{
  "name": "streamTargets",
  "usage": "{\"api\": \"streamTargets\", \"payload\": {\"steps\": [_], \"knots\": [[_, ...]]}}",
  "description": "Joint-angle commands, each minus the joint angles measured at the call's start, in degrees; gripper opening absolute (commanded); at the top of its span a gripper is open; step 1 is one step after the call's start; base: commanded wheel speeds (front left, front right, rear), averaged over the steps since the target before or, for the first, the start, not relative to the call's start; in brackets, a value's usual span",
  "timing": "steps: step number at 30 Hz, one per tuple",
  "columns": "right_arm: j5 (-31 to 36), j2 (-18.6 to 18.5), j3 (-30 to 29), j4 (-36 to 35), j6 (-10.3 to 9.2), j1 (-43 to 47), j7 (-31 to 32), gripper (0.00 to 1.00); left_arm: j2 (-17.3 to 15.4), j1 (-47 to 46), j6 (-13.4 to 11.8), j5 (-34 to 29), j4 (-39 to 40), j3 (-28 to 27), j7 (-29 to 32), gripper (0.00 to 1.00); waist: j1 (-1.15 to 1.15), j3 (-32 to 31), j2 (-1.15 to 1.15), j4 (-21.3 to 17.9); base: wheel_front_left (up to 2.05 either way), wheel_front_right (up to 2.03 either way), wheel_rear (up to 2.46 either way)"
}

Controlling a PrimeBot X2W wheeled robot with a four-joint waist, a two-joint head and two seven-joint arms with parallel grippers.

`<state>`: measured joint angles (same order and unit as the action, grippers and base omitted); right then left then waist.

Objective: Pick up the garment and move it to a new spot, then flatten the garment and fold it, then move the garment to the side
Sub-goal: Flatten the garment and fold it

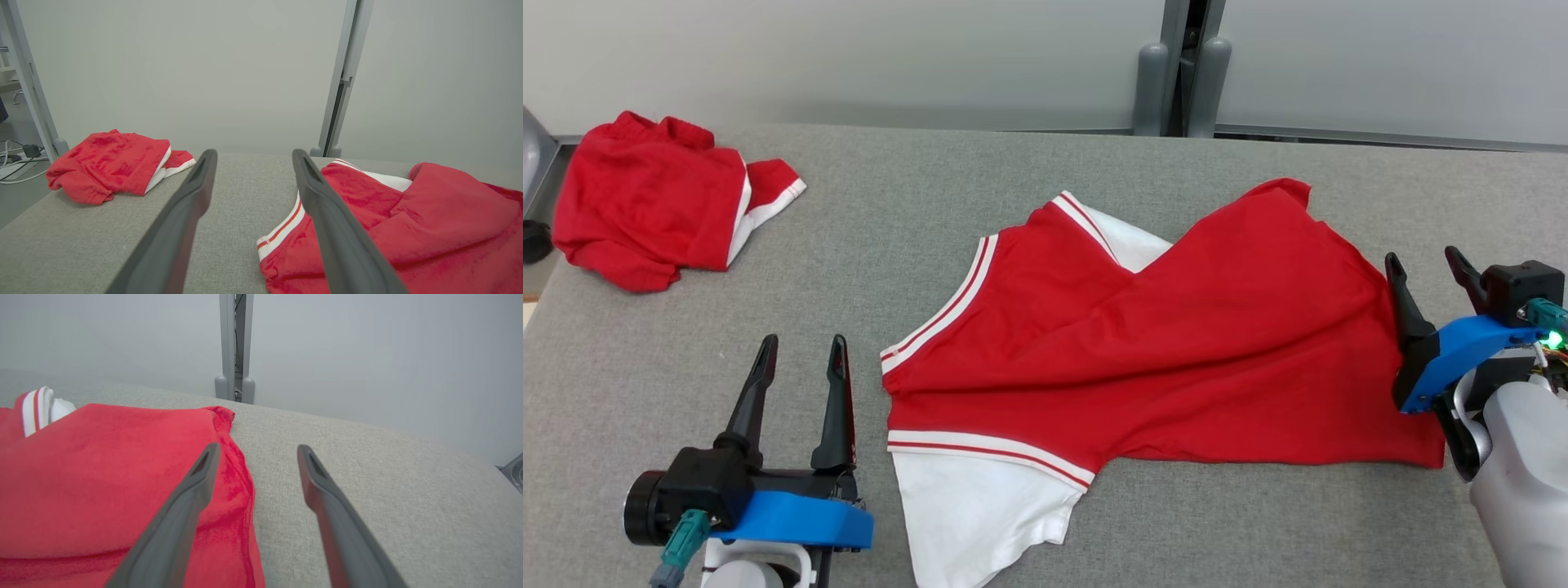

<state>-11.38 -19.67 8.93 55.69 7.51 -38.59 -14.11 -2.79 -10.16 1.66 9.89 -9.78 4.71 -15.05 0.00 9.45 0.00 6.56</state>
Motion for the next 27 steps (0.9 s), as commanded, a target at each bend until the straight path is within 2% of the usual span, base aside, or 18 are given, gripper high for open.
{"api": "streamTargets", "payload": {"steps": [1,3,9,14,19,27], "knots": [[0.59,0.50,-0.47,-0.79,-0.04,1.01,-0.57,1.00,-0.22,0.67,0.15,-0.55,-0.10,-0.37,-0.18,1.00,0.00,-0.81,0.00,-0.68,0.00,0.00,0.00],[1.63,1.00,-2.04,-3.95,-0.04,2.55,-0.98,1.00,-0.20,1.03,0.29,-0.72,-0.10,-0.65,-0.18,1.00,0.00,-1.61,0.00,-1.27,0.00,0.00,0.00],[4.47,5.68,-9.06,-24.48,-0.04,14.17,-1.01,1.00,-0.20,2.41,0.63,-1.27,-0.02,-1.51,-0.18,1.00,0.00,-3.76,0.00,-2.85,0.00,0.00,0.00],[5.94,10.17,-11.77,-36.51,-0.03,24.23,-1.01,1.00,-0.21,3.71,0.92,-1.47,0.05,-2.07,-0.18,1.00,0.00,-5.19,0.00,-3.78,0.00,0.00,0.00],[7.28,13.14,-12.47,-43.32,-0.03,31.04,-1.02,1.00,-0.20,4.83,1.20,-1.97,0.12,-2.59,-0.18,1.00,0.00,-6.28,0.00,-4.41,0.00,0.00,0.00],[8.49,15.34,-11.94,-46.49,-0.03,36.57,-1.03,1.00,-0.21,7.02,1.81,-3.02,-0.09,-3.30,-0.18,1.00,0.00,-8.08,0.00,-5.07,0.00,0.00,0.00]]}}
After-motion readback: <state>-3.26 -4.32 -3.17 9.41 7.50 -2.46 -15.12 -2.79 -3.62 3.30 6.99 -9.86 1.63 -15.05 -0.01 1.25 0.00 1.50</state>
